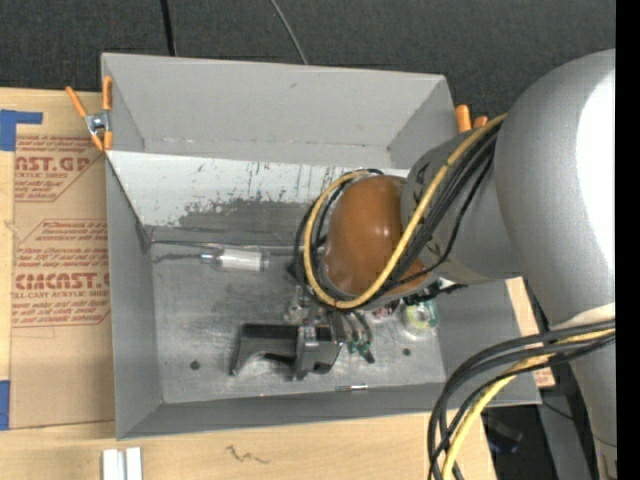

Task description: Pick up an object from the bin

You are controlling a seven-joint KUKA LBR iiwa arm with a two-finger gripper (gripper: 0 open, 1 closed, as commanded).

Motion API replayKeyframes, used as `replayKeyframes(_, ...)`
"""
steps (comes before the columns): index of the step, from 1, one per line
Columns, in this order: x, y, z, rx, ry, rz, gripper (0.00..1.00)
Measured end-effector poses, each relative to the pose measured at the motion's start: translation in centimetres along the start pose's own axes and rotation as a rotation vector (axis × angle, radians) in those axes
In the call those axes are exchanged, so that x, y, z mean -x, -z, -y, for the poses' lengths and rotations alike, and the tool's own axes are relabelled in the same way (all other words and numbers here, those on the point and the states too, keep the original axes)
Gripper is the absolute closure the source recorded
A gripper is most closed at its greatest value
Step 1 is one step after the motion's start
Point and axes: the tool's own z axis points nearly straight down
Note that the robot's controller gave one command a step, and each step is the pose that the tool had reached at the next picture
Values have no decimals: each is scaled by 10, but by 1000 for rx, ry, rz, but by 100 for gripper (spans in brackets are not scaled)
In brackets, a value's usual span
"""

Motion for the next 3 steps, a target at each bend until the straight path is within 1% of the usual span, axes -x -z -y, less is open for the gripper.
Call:
replayKeyframes(1,0,0,0,0,0,0,100)
replayKeyframes(2,-5,43,-4,-5,-11,-29,100)
replayKeyframes(3,3,143,3,-4,22,-21,100)
